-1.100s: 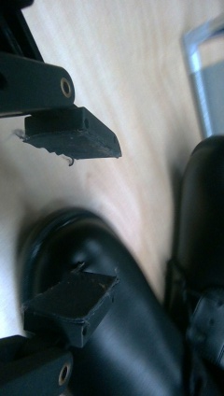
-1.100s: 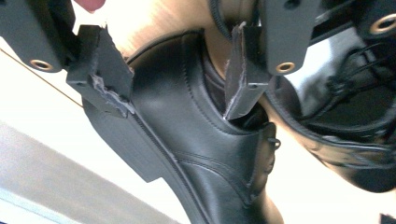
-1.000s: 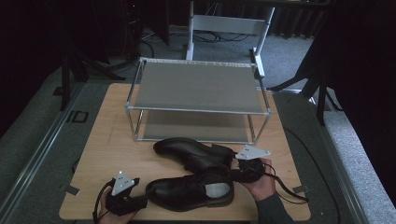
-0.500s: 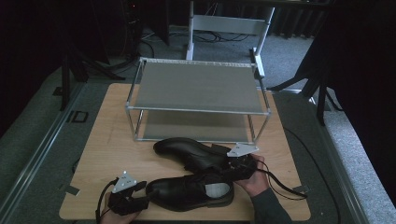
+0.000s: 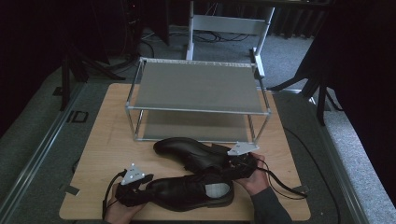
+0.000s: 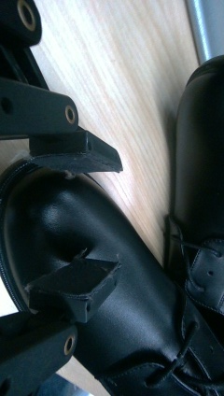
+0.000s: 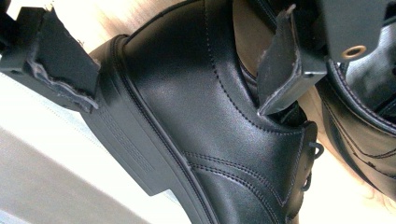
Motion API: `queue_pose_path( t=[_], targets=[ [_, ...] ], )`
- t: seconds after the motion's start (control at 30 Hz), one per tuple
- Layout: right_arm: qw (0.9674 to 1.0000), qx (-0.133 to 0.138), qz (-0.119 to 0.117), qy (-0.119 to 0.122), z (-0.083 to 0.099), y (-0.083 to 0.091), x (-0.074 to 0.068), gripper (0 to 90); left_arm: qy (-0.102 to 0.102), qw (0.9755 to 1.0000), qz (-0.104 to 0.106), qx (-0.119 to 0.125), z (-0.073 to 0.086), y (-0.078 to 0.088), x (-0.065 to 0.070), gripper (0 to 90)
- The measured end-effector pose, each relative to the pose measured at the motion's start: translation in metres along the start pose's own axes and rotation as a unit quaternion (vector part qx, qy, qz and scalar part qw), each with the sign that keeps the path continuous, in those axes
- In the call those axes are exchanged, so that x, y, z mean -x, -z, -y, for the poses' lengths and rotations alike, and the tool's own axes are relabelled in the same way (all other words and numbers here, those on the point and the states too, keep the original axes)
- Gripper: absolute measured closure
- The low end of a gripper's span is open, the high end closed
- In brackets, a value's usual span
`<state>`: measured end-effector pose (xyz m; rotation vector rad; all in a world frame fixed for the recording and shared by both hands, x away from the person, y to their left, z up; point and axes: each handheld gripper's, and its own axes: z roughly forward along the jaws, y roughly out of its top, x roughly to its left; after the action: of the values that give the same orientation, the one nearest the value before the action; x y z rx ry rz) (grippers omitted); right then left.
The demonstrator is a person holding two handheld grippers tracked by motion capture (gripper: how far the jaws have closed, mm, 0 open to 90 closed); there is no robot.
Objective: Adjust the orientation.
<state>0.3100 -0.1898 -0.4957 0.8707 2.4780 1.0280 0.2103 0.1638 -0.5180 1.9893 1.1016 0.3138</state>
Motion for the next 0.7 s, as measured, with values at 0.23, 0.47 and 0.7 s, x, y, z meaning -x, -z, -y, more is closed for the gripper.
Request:
queue_pose_path(
  t=[0.23, 0.47, 0.7],
  targets=[
    [1.0000, -0.001, -0.001, -0.003, 0.001, 0.000, 0.000, 13.5, -0.001, 0.9992, -0.028, -0.028, 0.008, 0.012, 0.002, 36.0],
    [1.0000, -0.001, -0.006, -0.008, 0.003, 0.001, 0.002, 13.5, 0.007, 0.9968, -0.012, -0.079, 0.016, 0.008, 0.004, 32.1],
    [0.9999, -0.001, -0.007, -0.009, 0.003, 0.000, 0.003, 13.0, 0.002, 0.9964, -0.002, -0.085, 0.015, 0.005, 0.004, 33.6]
  ],
)
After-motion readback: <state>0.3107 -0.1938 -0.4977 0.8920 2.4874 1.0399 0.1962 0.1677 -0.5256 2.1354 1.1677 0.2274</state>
